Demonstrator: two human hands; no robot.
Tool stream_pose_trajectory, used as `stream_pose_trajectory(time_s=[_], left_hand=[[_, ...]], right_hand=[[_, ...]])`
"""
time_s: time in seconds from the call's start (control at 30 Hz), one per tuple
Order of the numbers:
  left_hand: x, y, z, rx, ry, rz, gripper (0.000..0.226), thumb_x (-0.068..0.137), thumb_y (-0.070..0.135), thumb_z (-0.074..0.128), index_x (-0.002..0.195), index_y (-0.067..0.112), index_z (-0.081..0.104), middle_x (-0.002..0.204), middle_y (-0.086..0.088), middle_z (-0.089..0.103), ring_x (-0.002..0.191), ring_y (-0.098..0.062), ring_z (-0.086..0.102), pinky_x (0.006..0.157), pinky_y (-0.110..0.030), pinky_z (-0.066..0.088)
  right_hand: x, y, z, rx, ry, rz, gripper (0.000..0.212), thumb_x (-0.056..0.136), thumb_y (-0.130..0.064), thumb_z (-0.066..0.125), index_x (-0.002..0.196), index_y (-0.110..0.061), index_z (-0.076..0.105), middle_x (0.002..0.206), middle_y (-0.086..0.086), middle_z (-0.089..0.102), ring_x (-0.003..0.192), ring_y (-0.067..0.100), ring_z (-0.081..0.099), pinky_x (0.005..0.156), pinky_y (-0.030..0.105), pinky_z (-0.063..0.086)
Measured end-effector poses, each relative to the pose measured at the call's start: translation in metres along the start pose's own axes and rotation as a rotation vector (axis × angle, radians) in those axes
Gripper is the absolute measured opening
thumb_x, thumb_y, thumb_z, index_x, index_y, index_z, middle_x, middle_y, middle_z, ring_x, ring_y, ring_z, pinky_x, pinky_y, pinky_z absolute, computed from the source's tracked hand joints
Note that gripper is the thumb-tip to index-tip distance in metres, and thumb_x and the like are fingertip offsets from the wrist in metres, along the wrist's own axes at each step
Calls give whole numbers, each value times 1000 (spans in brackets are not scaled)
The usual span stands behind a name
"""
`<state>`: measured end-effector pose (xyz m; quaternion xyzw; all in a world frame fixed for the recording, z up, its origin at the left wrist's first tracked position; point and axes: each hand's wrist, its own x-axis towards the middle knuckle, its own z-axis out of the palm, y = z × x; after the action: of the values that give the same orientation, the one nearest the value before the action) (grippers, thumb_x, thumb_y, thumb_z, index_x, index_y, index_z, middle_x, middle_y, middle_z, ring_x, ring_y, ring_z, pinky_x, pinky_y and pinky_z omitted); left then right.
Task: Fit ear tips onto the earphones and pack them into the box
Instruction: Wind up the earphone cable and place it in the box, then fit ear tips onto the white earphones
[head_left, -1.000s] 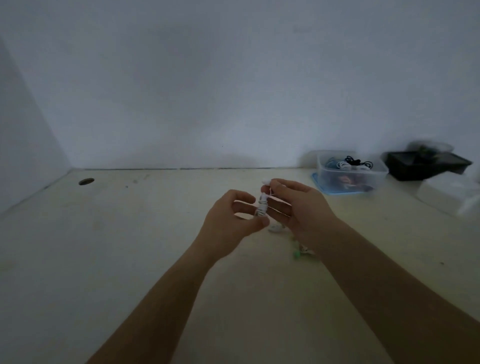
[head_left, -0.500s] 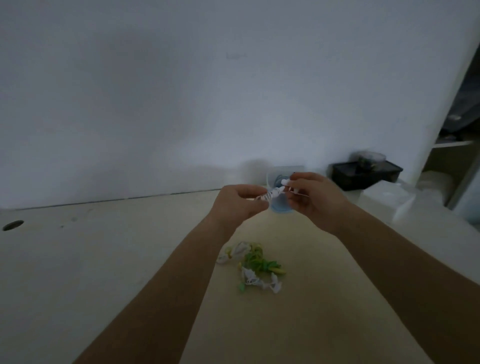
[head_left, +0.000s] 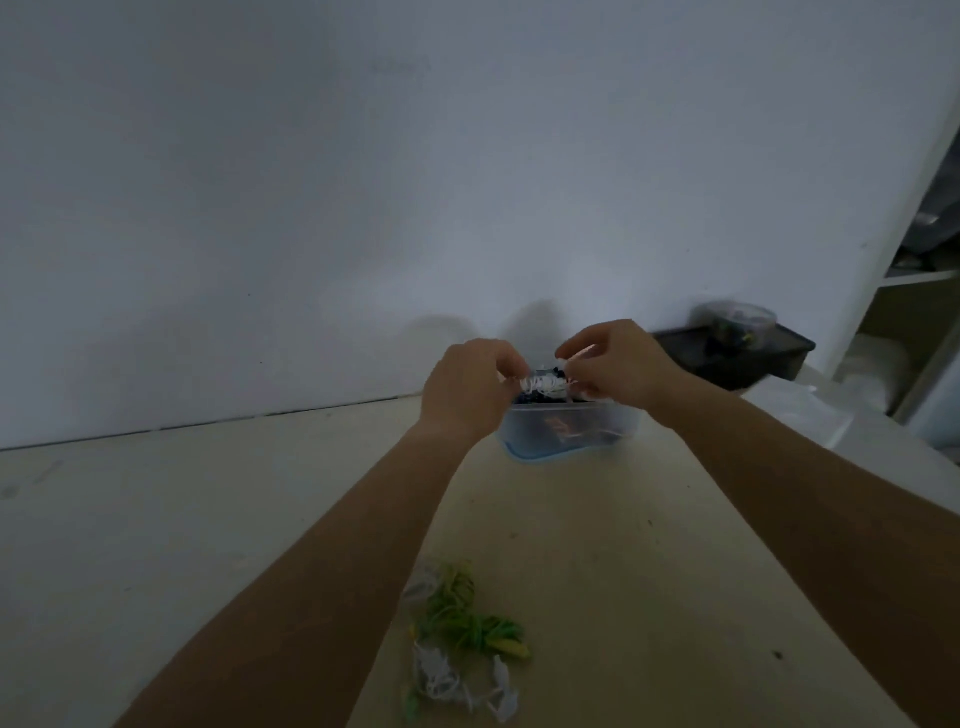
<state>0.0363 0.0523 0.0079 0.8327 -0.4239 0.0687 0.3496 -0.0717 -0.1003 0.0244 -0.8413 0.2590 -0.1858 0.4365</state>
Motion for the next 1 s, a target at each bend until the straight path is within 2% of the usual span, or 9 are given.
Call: stream_pose_trajectory(time_s=[0.13, 0.27, 0.37, 0.47, 0.6, 0.7, 0.77, 0.9, 1.0], left_hand=[[3, 0, 1, 339, -68, 146, 25, 91, 12, 64, 94, 34, 73, 99, 9, 69, 91, -17, 60, 75, -33, 51], [8, 8, 0, 471, -268, 142, 42, 89, -1, 54, 106, 32, 74, 105, 0, 69, 96, -24, 62, 75, -35, 53], [8, 7, -3, 440, -337, 115, 45, 89, -3, 48, 111, 26, 74, 113, -4, 67, 100, -28, 61, 82, -41, 55], [5, 4, -2, 432, -341, 107, 45, 91, -1, 44, 114, 24, 74, 117, -6, 59, 105, -29, 55, 87, -43, 53], [1, 3, -1, 345, -361, 77, 46, 89, -3, 42, 111, 19, 75, 118, -9, 58, 107, -32, 57, 91, -47, 52], [-5, 2, -6, 218, -264, 46, 44, 90, -3, 44, 112, 20, 74, 120, -8, 59, 108, -28, 58, 96, -43, 50], [-12, 0, -12, 148, -190, 35, 40, 92, 0, 45, 110, 20, 74, 116, -6, 60, 106, -24, 58, 96, -38, 48], [-35, -3, -26, 66, -132, 16, 29, 93, 8, 52, 100, 25, 75, 106, 0, 61, 99, -18, 59, 90, -28, 46], [-58, -7, -35, 58, -118, 1, 24, 94, 12, 55, 99, 25, 74, 109, 0, 63, 91, -14, 57, 90, -28, 47]], right_hand=[[10, 4, 6, -313, -80, -136, 14, 82, -20, 77, 96, -23, 76, 89, -6, 73, 79, 7, 65, 74, 22, 48], [12, 2, 10, -500, -154, -198, 10, 86, -24, 73, 95, -23, 79, 88, -7, 71, 78, 7, 61, 72, 21, 43], [12, 2, 10, -562, -169, -199, 14, 91, -21, 66, 98, -19, 79, 96, -1, 75, 81, 12, 63, 74, 26, 48], [9, 2, 10, -610, -153, -212, 13, 90, -19, 67, 96, -18, 78, 97, 0, 75, 83, 13, 63, 78, 26, 48], [7, -1, 11, -629, 0, -164, 6, 84, -16, 76, 88, -21, 76, 94, 0, 75, 86, 17, 67, 83, 31, 56], [0, -5, 12, -702, 55, -145, 10, 91, -19, 65, 91, -17, 75, 87, 4, 72, 76, 22, 65, 72, 35, 57], [-8, -8, 11, -693, 107, -150, 16, 95, -20, 58, 92, -15, 72, 81, 5, 67, 72, 23, 63, 65, 32, 52], [-30, -18, 10, -580, 160, -223, 20, 93, -22, 53, 88, -21, 72, 83, 3, 69, 72, 22, 62, 66, 30, 51], [-55, -28, 16, -452, 84, -295, 20, 93, -23, 56, 83, -16, 72, 77, 1, 70, 69, 17, 63, 64, 28, 52]])
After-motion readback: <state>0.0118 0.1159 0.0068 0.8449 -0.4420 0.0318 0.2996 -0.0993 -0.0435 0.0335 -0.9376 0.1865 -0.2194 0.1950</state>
